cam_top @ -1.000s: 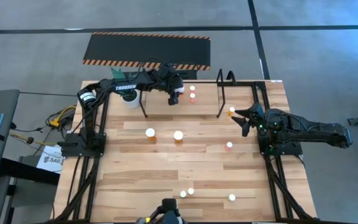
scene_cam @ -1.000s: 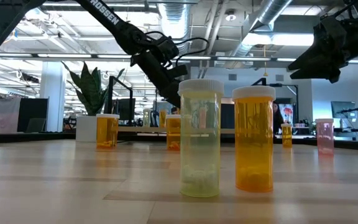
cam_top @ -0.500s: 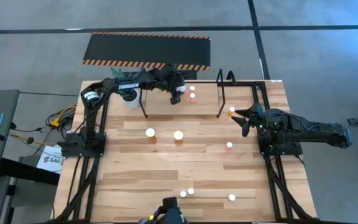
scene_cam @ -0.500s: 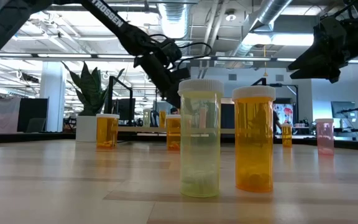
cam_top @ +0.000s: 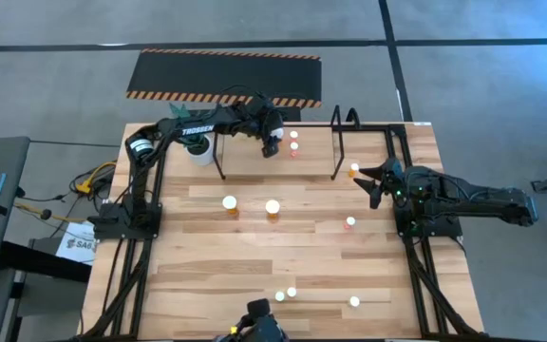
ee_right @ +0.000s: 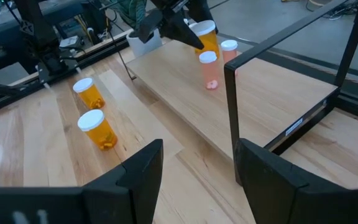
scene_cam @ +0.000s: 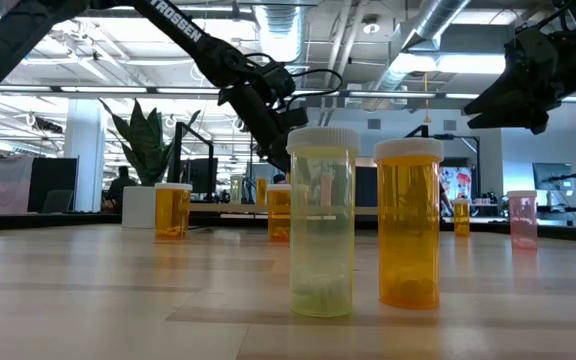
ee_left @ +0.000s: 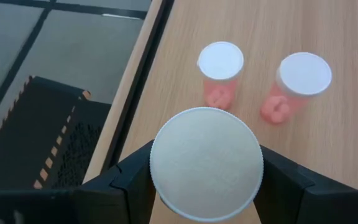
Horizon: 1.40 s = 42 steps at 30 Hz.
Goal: Pick and place medicine bottles onto shelf by color
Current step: Adjust the big orange pill bottle on the shelf
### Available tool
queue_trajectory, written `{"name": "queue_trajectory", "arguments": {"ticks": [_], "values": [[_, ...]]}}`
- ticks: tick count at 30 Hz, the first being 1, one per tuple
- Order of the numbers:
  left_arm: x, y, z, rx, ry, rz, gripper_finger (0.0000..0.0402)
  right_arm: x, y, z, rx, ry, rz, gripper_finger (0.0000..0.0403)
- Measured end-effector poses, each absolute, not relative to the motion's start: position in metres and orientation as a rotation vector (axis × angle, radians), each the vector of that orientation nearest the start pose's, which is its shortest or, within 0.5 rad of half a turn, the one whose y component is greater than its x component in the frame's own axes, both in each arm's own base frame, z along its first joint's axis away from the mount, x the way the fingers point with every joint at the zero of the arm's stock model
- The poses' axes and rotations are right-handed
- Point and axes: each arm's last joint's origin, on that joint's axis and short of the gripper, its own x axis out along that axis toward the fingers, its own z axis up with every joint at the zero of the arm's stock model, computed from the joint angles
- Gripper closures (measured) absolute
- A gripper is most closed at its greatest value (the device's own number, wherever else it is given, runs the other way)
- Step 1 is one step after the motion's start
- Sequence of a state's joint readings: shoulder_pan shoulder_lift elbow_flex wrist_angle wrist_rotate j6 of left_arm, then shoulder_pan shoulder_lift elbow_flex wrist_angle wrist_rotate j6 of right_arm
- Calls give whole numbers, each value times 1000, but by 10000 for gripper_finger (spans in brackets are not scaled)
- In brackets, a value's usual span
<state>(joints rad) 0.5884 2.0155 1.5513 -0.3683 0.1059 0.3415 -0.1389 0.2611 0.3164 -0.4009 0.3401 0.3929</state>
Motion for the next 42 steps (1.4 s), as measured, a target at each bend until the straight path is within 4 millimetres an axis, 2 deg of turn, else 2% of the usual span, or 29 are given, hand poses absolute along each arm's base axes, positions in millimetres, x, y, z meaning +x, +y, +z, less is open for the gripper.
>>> {"name": "queue_trajectory", "arguments": {"ticks": [6,25,42], "values": [[373,246,207,-32,851,346,200,93,-23,213,346,252,-536,178],[366,257,208,-146,824,403,200,93,-23,212,345,261,-537,178],[366,257,207,-159,823,400,200,93,-23,212,345,261,-537,178]]}}
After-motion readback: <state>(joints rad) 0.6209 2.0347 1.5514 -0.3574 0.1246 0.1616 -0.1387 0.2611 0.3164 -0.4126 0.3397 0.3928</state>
